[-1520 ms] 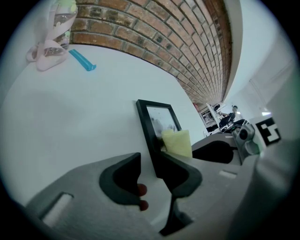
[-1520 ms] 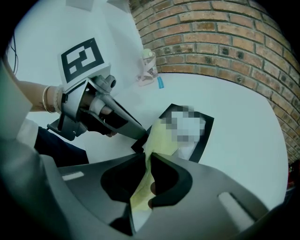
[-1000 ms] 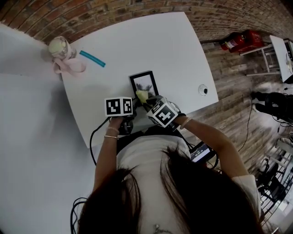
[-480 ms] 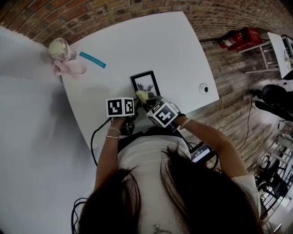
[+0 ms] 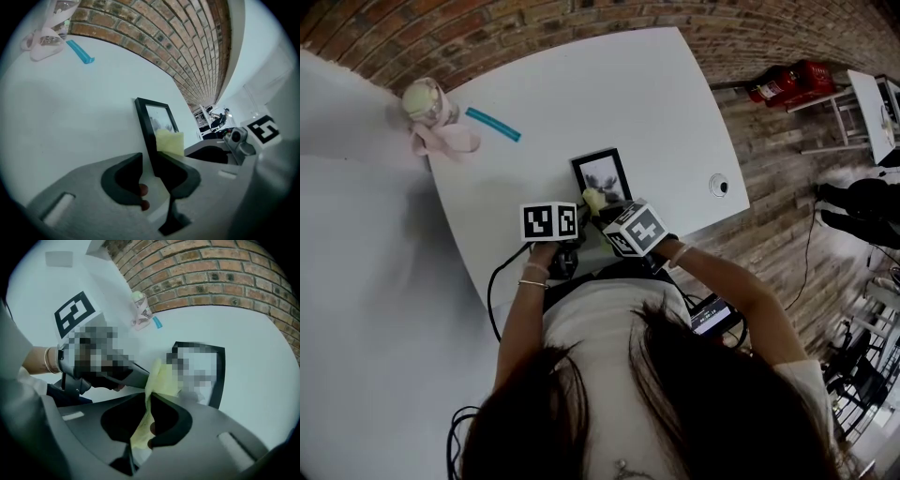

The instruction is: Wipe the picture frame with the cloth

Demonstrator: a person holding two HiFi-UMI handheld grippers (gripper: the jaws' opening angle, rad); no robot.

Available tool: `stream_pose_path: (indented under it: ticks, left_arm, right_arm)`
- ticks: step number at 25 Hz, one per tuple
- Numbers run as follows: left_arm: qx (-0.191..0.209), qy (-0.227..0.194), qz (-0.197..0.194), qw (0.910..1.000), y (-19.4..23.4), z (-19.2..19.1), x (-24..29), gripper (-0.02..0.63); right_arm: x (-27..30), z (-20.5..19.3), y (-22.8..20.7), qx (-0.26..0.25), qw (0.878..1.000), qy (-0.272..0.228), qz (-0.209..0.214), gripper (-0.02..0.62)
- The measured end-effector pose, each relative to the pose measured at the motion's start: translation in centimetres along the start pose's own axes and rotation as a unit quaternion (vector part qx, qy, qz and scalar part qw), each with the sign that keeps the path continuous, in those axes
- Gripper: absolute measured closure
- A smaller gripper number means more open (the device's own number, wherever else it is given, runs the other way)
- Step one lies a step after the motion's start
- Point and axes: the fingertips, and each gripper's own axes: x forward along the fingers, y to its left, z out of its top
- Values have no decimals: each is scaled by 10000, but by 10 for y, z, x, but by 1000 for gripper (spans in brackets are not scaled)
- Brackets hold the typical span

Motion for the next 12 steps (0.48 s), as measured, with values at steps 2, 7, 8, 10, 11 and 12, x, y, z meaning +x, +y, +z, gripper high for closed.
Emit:
stream_pose_path:
  ticks: [2,7,8,10,11,12]
  left_arm:
    - [-11,-5,-10,10000,0,0,0,506]
    - [-80,-25,-41,10000,0,0,0,508]
    - [-80,-23,-41,10000,0,0,0,508]
    - [-77,-27,-36,10000,0,0,0,508]
    - [-79,-38,-34,10000,0,1,0,508]
    - [-82,-56,-34,9999,0,1,0,508]
  right_arm:
    - [1,0,0,-18,10000,22,32,552]
    - [1,2,-3,-181,9998,41,9,552]
    - [1,2,-4,-194,9998,30,1,552]
    - [1,4,-5,-195,9998,14,-13,552]
    - [1,4,-5,-195,9998,17,-12,552]
    - [1,4,-5,-202,9998,27,-9,552]
